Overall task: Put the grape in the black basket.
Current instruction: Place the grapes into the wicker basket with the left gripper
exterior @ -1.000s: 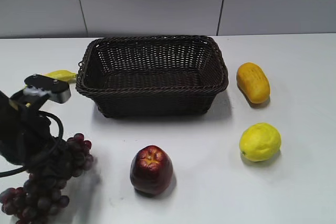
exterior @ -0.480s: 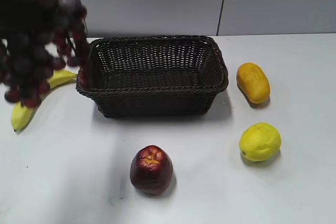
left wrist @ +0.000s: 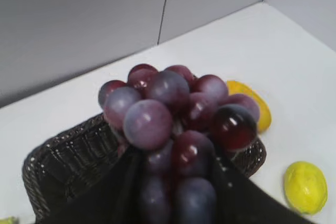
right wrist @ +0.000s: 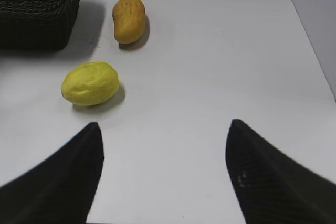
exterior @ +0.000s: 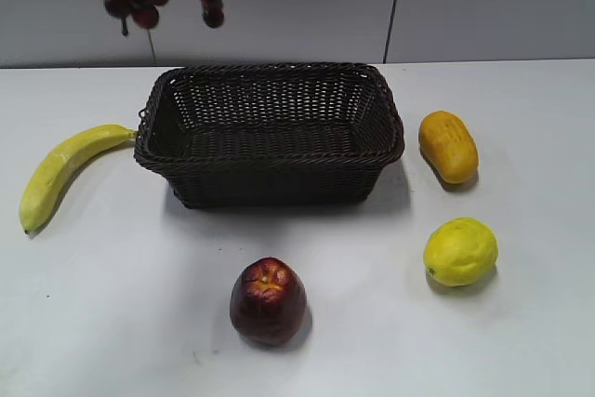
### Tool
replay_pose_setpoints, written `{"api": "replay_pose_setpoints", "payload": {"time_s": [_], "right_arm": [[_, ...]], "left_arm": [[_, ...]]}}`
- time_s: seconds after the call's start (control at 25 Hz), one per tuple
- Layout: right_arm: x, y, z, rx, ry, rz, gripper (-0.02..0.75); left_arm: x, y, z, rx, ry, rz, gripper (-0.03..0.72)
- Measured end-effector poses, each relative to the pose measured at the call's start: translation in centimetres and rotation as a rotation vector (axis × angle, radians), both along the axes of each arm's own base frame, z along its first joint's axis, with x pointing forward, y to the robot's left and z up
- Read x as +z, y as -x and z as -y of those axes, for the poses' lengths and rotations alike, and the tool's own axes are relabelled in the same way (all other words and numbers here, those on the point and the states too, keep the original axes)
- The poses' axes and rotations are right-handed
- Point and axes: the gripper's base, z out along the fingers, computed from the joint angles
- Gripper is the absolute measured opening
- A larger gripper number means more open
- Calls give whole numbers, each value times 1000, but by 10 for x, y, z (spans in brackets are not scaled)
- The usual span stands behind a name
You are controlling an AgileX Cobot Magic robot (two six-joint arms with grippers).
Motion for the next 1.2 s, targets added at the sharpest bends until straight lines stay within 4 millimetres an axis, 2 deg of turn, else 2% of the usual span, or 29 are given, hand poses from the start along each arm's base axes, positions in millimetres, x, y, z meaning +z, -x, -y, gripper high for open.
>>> {"api": "replay_pose_setpoints", "payload": {"time_s": [0.28, 0.44, 0.56, 0.64, 0.72, 0.8, 0.88, 1.04, 1.2], "right_arm": [[0, 0, 0, 0, 0, 0, 551], [0, 0, 0, 0, 0, 0, 551], [0, 0, 0, 0, 0, 0, 551], [0, 0, 0, 0, 0, 0, 551], [0, 0, 0, 0, 0, 0, 551], [0, 0, 0, 0, 0, 0, 551], [0, 0, 0, 0, 0, 0, 551], [0, 0, 0, 0, 0, 0, 551], [0, 0, 0, 0, 0, 0, 551]], "left_arm": [[-77, -44, 19, 32, -69, -146, 242], [-105, -62, 24, 84, -61, -157, 242], [-119, -73, 26, 138, -27, -148, 240], [-124, -76, 27, 153, -20, -151, 239], [-125, -76, 27, 154, -16, -158, 304], [-124, -75, 28, 152, -11, -165, 477], [-125, -74, 28, 147, -11, -179, 594], [-123, -69, 29, 116, -14, -219, 622], [-98, -58, 25, 79, -16, -194, 622]]}}
